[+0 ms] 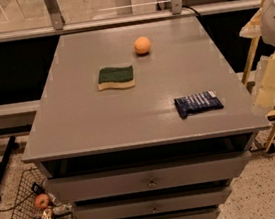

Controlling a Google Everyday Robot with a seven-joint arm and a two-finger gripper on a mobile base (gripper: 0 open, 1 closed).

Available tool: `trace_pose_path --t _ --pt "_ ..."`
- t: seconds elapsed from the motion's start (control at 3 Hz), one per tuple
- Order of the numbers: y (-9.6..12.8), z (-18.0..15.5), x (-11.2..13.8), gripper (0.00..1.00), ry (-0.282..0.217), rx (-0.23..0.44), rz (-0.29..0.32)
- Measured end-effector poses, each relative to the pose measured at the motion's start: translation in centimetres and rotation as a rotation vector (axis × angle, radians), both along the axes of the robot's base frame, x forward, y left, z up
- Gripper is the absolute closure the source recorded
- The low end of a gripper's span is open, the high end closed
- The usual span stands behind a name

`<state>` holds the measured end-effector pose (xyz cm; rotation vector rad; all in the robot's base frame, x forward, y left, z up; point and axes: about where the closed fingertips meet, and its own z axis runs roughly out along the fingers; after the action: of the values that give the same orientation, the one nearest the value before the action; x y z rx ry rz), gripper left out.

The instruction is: Pick rxbar blueberry

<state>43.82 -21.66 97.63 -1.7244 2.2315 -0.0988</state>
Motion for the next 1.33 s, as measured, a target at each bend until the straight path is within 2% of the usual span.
trace_pose_path --t 0.33,0.67,1.0,1.33 --pt "0.0 0.0 0.0 0.00 0.000 0.000 0.000" --pt "0.4 -1.3 2.5 0.00 0.009 0.035 0.024" --pt "1.4 -3.5 6.6 0.00 0.040 0.083 0.093" --pt "2.5 -6.6 9.8 0.00 0.079 0.104 0.129"
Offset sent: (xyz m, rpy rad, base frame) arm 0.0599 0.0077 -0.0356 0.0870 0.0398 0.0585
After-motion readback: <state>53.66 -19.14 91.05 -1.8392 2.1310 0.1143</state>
